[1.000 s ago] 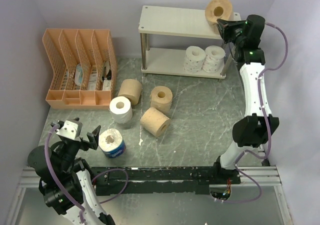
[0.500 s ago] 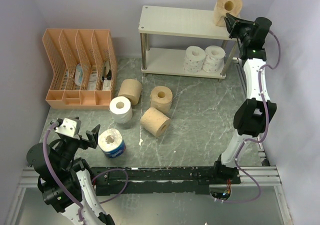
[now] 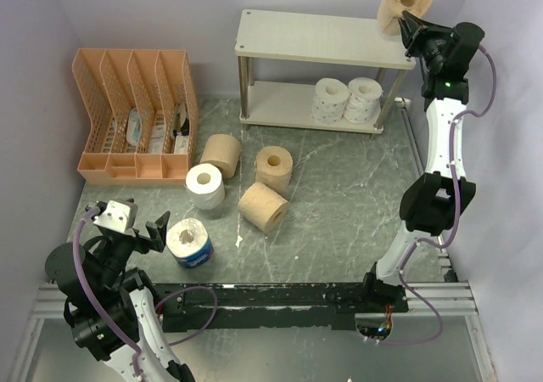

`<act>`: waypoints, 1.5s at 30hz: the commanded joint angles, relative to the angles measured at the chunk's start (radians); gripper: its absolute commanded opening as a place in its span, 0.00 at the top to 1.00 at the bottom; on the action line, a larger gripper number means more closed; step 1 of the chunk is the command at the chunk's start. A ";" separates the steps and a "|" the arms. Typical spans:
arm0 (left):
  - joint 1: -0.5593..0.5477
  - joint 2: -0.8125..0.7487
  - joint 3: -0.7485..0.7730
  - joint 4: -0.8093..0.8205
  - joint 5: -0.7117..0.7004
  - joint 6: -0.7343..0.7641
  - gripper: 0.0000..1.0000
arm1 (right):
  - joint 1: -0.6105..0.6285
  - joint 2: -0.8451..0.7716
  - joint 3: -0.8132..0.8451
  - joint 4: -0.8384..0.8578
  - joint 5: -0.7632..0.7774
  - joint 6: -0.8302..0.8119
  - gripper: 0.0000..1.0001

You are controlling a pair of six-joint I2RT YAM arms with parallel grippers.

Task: Place and organize the paper towels onto the shelf

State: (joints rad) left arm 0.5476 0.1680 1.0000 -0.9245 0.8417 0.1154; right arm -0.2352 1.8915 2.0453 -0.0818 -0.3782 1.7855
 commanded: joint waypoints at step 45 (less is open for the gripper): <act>-0.003 0.132 0.014 0.006 0.053 0.018 0.06 | 0.489 -0.691 -0.954 0.009 0.187 -1.018 0.00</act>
State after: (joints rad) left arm 0.5476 0.2451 1.0004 -0.9253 0.8577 0.1196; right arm 0.2028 1.1316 1.2747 -0.0711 -0.2451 0.9115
